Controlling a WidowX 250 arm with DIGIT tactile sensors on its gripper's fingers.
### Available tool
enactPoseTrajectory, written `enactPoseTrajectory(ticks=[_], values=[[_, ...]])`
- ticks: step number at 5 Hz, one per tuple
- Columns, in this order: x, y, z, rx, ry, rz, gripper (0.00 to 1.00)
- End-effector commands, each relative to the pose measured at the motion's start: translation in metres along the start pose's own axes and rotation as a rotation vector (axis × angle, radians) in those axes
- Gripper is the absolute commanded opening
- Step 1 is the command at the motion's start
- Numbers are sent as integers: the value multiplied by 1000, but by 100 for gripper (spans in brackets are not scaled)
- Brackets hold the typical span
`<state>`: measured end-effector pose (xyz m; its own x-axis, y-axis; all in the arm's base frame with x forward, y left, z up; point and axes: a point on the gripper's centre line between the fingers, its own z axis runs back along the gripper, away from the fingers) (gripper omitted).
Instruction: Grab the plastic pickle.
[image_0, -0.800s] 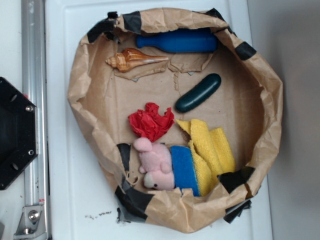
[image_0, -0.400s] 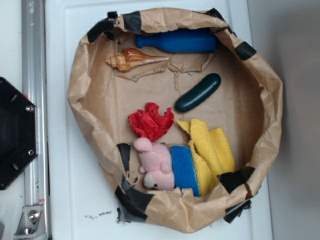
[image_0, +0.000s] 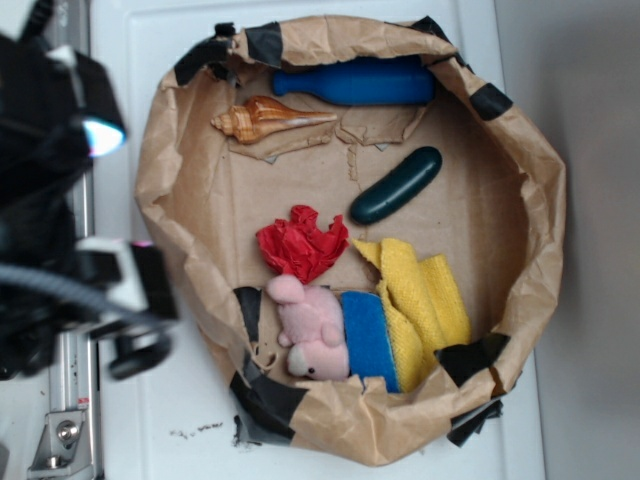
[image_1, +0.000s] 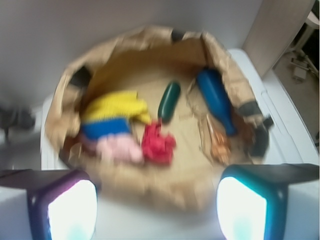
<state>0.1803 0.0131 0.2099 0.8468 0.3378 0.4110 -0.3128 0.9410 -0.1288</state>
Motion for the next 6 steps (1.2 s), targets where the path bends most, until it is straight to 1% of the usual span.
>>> enactPoseTrajectory(ticks=[1,2,3,4,5,6], values=[[39,1,-75,79,10,190,100],[46,2,-119,48,62,287,100],[53,13,-156,113,83,311,100],[56,22,-191,170,117,313,100],[55,19,-210,207,136,292,40],[53,17,-205,192,142,277,0]])
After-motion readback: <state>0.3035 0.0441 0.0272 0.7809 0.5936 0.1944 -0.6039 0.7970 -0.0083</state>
